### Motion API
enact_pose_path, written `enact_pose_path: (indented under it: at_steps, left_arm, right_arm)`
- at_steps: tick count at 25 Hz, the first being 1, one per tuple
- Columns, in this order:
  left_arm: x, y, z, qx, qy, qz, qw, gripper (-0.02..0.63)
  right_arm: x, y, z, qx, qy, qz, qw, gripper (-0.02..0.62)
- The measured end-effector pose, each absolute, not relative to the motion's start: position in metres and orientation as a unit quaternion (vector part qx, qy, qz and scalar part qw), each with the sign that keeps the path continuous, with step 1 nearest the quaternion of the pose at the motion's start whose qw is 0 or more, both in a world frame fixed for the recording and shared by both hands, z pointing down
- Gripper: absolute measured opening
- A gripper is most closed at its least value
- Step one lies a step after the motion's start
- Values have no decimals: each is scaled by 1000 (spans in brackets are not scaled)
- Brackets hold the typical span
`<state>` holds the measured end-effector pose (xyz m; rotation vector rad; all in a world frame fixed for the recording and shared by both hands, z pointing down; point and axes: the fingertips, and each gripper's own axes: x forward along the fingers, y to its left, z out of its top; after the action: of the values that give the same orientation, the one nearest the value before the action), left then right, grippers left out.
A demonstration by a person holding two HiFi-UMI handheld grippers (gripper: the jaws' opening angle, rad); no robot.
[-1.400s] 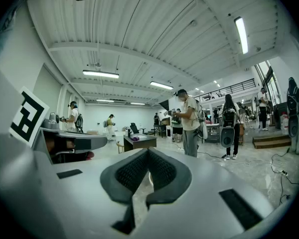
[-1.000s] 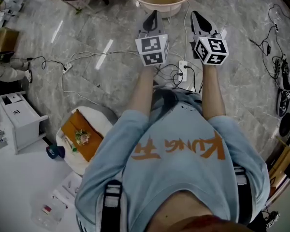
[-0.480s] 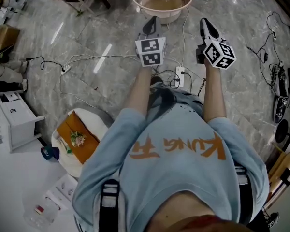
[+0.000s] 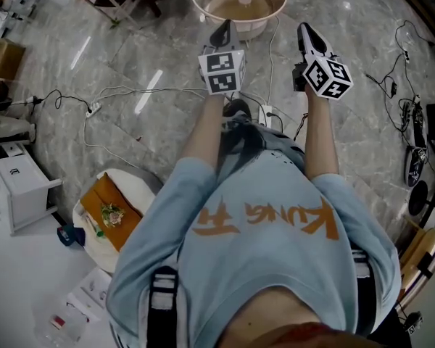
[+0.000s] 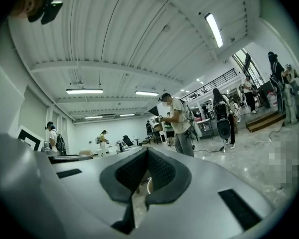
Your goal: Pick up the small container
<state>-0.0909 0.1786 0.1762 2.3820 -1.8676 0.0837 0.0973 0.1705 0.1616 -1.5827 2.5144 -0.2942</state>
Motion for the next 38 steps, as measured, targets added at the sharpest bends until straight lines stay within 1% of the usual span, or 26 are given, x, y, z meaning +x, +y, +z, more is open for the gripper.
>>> enact_pose_path:
  at_steps: [6, 12, 19, 25, 29, 35, 38]
  left_arm:
    - [-86, 142, 178, 793, -606, 20, 62, 23]
    - [-99, 83, 198, 782, -617, 25, 81, 25]
    - [-118, -2, 234, 774, -620, 59, 114, 23]
    - [-154, -85, 292, 751, -634, 89, 163, 23]
    - [-173, -143, 319, 741, -637, 101, 185, 23]
    - [-170, -205, 333, 744, -628, 104, 202, 23]
    - [-156, -224, 341, 752, -616, 106, 207, 23]
  right_arm:
    - [116, 145, 162, -550, 826, -95, 76, 12]
    - [129, 92, 184, -562, 817, -110, 68, 12]
    - [103, 7, 219, -552, 819, -144, 54, 12]
    - [62, -73, 286, -536, 826, -173, 0, 12]
    - [42, -140, 302, -531, 828, -177, -25, 12]
    - [16, -200, 299, -505, 849, -135, -78, 12]
    - [16, -213, 313, -494, 853, -139, -95, 12]
